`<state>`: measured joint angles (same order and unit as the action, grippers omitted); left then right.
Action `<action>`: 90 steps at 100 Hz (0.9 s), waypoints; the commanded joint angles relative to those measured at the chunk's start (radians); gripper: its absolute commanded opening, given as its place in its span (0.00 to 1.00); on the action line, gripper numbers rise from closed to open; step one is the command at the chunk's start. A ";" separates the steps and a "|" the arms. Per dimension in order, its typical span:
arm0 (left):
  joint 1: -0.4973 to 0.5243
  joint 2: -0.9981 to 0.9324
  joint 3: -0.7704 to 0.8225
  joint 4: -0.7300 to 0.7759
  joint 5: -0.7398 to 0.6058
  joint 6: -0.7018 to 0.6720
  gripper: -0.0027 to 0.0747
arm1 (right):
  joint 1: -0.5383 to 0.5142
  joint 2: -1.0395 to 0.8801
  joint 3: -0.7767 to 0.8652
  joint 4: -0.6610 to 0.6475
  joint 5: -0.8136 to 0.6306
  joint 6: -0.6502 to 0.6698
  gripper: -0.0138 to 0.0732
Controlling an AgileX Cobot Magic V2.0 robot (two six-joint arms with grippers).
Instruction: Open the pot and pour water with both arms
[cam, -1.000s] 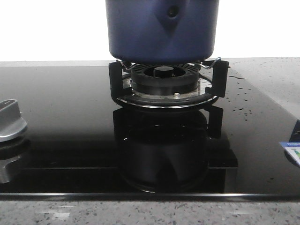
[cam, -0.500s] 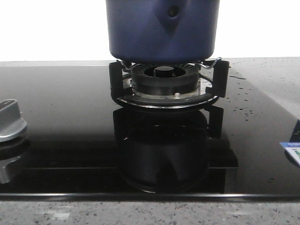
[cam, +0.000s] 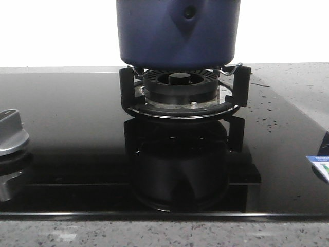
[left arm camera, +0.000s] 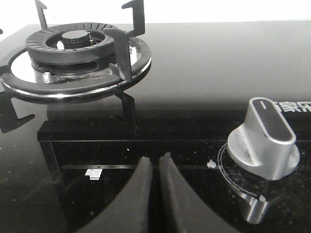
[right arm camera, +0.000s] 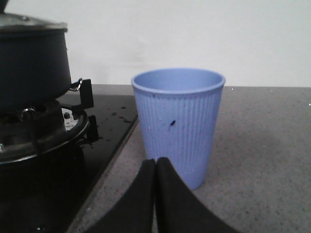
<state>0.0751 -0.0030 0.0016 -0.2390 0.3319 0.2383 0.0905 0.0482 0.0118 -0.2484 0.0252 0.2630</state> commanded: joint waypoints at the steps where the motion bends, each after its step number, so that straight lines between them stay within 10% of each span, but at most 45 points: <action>1: 0.002 -0.032 0.045 -0.016 -0.043 -0.009 0.01 | 0.000 0.007 0.027 0.004 -0.025 -0.013 0.09; 90: 0.002 -0.032 0.045 -0.016 -0.043 -0.009 0.01 | 0.000 0.007 0.027 0.050 0.245 -0.013 0.09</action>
<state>0.0751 -0.0030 0.0016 -0.2390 0.3319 0.2383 0.0905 0.0482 0.0118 -0.1981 0.3137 0.2614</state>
